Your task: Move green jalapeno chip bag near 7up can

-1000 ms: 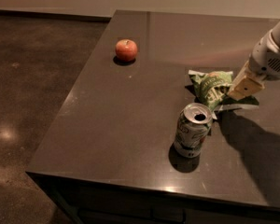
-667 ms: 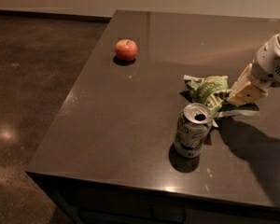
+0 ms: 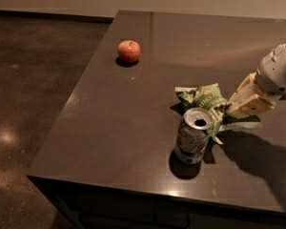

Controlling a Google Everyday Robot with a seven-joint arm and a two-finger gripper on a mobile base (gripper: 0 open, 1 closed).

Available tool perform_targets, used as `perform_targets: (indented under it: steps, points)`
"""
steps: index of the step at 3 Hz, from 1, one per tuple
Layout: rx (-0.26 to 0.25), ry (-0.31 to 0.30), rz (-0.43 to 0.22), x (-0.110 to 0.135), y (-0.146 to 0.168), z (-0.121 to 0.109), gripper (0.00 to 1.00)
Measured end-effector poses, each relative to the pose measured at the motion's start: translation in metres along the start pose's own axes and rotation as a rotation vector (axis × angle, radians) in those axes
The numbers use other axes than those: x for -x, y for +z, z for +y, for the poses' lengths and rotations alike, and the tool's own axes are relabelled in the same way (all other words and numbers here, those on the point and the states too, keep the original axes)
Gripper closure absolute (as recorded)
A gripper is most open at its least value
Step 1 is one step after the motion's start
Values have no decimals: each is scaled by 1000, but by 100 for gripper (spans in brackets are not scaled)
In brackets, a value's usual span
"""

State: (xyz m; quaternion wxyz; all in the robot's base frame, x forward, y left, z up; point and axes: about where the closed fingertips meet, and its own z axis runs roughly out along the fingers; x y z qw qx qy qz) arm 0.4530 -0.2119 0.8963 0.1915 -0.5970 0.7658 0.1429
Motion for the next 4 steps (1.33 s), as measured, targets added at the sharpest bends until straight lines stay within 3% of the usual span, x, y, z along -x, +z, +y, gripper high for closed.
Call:
perform_targets:
  steps: [1, 2, 3, 4]
  points:
    - [-6, 1, -5, -2, 5, 0, 50]
    - [-9, -1, -6, -1, 6, 0, 20]
    - [-11, -4, -7, 0, 7, 0, 0]
    - [-11, -4, -7, 1, 7, 0, 0]
